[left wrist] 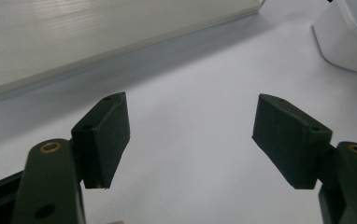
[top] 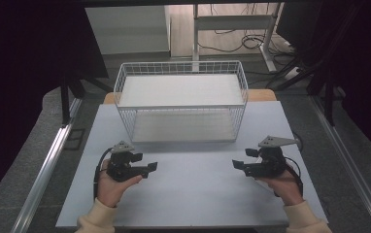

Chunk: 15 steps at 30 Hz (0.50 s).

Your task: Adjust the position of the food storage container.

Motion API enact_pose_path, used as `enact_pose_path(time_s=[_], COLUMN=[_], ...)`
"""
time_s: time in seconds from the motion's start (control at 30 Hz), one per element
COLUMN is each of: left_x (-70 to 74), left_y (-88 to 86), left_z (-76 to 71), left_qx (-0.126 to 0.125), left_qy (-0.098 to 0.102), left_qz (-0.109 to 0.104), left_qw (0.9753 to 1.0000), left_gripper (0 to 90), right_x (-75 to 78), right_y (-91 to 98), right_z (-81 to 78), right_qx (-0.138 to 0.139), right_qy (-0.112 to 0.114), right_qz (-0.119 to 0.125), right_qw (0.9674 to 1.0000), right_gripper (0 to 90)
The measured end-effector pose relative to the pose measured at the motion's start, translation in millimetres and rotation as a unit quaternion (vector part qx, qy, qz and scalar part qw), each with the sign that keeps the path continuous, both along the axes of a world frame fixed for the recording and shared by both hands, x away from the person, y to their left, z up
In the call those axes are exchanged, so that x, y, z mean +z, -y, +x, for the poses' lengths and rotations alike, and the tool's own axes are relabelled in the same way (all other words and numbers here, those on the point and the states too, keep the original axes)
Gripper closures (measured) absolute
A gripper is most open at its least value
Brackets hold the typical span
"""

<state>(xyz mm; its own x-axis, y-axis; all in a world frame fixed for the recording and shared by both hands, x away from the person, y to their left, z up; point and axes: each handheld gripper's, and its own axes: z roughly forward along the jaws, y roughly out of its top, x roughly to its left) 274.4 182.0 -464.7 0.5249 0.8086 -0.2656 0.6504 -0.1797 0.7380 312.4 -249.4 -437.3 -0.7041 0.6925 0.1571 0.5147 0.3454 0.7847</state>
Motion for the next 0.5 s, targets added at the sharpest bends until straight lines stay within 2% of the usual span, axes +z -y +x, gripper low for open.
enact_pose_path(time_s=[0.23,0.5], left_x=[0.9,-1.7], left_y=[0.7,-0.8], left_z=[-0.5,0.4], left_qx=[-0.006,0.0], left_qy=[-0.001,-0.002], left_qz=[0.003,0.006], left_qw=[1.0,1.0], left_gripper=[26.5,26.8], right_x=[10.8,11.2], right_y=[8.5,19.3], right_z=[3.9,9.0], right_qx=[-0.009,-0.026], right_qy=[0.008,0.005], right_qz=[0.004,-0.002], right_qw=[0.9999,0.9996], right_gripper=[29.0,29.4])
